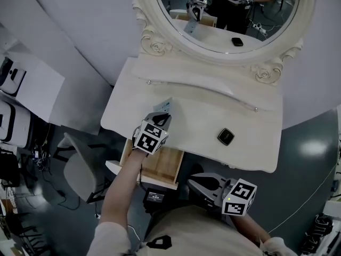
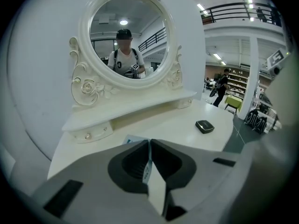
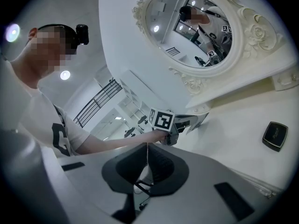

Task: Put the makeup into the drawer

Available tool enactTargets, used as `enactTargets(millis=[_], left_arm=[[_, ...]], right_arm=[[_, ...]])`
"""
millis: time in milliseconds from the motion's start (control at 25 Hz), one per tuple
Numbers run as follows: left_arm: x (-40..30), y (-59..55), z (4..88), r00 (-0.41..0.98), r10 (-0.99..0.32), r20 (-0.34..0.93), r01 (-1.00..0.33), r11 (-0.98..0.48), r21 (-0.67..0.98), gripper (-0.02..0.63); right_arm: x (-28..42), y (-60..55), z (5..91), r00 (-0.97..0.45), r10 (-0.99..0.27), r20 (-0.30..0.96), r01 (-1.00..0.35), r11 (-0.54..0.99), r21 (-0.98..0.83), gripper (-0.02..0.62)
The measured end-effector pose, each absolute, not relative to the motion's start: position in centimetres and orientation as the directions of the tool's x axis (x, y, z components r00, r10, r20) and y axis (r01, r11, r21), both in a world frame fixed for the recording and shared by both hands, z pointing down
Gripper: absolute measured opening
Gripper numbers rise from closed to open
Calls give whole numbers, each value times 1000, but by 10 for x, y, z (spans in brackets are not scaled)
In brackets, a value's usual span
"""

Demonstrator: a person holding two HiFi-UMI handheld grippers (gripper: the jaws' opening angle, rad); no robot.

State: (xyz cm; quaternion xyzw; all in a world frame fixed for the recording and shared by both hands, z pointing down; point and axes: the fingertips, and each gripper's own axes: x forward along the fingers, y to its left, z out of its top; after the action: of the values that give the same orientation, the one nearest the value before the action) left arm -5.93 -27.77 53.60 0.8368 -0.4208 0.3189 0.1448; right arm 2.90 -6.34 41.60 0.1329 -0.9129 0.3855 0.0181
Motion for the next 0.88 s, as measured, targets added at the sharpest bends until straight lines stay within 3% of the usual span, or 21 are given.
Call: enactTargets(millis=[520,880], left_arm=[[-97,-206,487,472,-676,566,-807,-590,-31,67],[-133,-138,456,499,-706,502,-809,-587,-20,67]], right_arm=[[-7,-26,393,-973,-186,138,-232,743,-628,28],[-34,13,376,-963,-226,146,-269,776,-571,28]])
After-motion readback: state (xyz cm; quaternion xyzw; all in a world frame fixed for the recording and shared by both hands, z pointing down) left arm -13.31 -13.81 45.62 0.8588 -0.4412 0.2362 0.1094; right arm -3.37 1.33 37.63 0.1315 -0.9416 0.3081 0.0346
